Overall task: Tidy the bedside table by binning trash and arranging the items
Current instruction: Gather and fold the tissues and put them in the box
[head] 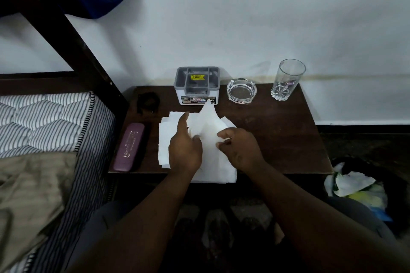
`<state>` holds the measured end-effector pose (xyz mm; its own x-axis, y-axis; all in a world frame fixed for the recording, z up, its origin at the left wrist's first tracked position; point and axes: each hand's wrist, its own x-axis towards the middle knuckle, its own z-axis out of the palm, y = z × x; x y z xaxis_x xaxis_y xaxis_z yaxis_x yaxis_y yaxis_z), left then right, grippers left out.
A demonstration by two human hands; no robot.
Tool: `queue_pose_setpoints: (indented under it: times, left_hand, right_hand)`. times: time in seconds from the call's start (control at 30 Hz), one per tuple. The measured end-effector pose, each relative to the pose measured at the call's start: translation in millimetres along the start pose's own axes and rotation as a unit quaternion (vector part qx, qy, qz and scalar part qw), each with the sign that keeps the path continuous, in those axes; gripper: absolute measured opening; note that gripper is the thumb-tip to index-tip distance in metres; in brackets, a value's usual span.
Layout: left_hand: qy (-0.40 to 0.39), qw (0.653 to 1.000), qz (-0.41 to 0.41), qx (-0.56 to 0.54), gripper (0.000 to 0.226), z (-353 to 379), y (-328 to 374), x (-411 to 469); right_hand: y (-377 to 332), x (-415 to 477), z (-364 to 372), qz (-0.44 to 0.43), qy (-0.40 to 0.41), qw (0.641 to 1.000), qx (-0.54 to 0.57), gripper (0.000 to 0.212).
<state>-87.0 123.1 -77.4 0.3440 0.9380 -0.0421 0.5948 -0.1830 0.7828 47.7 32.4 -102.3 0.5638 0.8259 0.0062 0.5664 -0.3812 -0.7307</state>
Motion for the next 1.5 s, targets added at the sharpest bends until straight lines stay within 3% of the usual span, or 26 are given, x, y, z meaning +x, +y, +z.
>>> queue_pose_setpoints:
  times: [0.1,0.2,0.23,0.3,0.43,0.53,0.6,0.87,0.93,1.03,1.13,1.23,1.3,1.5]
  left_hand:
    - [-0.002,0.996,0.047,-0.079,0.058,-5,7,-4]
    - [-0.053,0.978,0.052,-0.193,0.050,-7,8,-4]
    - [-0.072,0.970,0.036,-0.230,0.048,-8,9,-6]
    - [-0.103,0.959,0.015,-0.263,0.045,-7,10,-11]
    - [-0.105,0.977,-0.059,-0.178,0.036,-5,0,-14]
    - [0.000,0.987,-0.136,-0.082,0.025,-11,-9,-9]
    - [0.047,0.983,-0.159,-0.079,0.027,-16,-12,-8]
    - [0.004,0.986,-0.158,-0.060,0.048,-16,-15,-16]
    - [-0.014,0.992,-0.120,-0.021,0.049,-16,-17,-17]
    - [-0.032,0.995,-0.093,0.012,0.050,-16,-18,-16]
    - [-0.038,0.995,-0.084,0.026,0.051,-15,-19,-16]
    - [-0.034,0.995,-0.080,0.037,0.053,-15,-19,-16]
    - [-0.033,0.996,-0.078,0.036,0.054,-15,-20,-15]
    - [-0.035,0.995,-0.085,0.032,0.054,-16,-20,-14]
  right_hand:
    - [-6,5,-10,0.046,0.064,0.993,0.086,0.049]
    - [-9,14,-33,0.114,0.061,0.953,0.273,0.074]
    - [-9,15,-40,0.140,0.042,0.934,0.326,0.073]
    - [-6,14,-53,0.182,-0.015,0.912,0.368,0.052]
    - [5,3,-61,0.241,-0.025,0.928,0.284,0.029]
    - [14,-2,-64,0.273,-0.001,0.936,0.220,0.026]
    - [16,-1,-67,0.273,0.012,0.941,0.202,0.026]
    - [4,14,-53,0.241,-0.034,0.931,0.273,0.036]
    - [2,19,-43,0.217,-0.038,0.953,0.209,0.034]
    - [-1,25,-33,0.148,-0.026,0.989,0.016,0.034]
    - [-5,19,-29,0.128,0.008,0.980,-0.153,0.055]
    - [-10,14,-25,0.142,-0.023,0.966,-0.214,0.072]
    - [-11,14,-22,0.132,-0.043,0.966,-0.218,0.074]
    - [-12,19,-24,0.150,0.000,0.986,-0.072,0.068]
